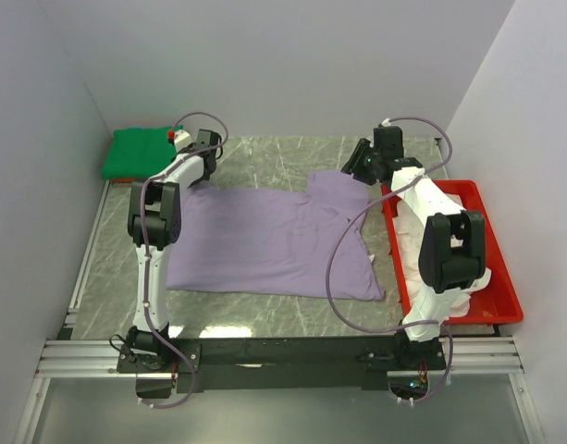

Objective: Fold and stack the t-shirts
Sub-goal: Fold the tshirt

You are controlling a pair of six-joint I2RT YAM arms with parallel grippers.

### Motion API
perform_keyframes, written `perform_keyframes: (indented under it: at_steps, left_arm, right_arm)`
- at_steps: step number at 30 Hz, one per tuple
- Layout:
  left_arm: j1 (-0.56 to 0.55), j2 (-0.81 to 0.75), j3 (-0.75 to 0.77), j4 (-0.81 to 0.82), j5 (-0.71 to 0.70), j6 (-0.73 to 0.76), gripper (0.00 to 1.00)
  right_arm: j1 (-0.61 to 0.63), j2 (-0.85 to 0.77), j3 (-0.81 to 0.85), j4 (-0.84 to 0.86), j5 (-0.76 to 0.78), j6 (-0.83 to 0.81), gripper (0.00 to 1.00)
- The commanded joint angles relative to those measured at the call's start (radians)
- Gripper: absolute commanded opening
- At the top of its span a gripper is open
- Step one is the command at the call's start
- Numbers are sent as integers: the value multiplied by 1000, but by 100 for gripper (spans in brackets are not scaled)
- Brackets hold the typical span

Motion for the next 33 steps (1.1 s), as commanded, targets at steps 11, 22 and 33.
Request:
perform_keyframes:
  at_steps: [11,22,33]
  left_arm:
    - [16,-32,14,-23,-14,-50,16]
    - [63,-93,-25,-1,14,-42,12]
    - [71,-107,-61,47,75,-28,12]
  right_arm:
    - [-25,138,131,-24,-13,-31,50]
    - [-40,270,290,-134,68,-67,50]
    - [-47,399,422,-213,105,-59,50]
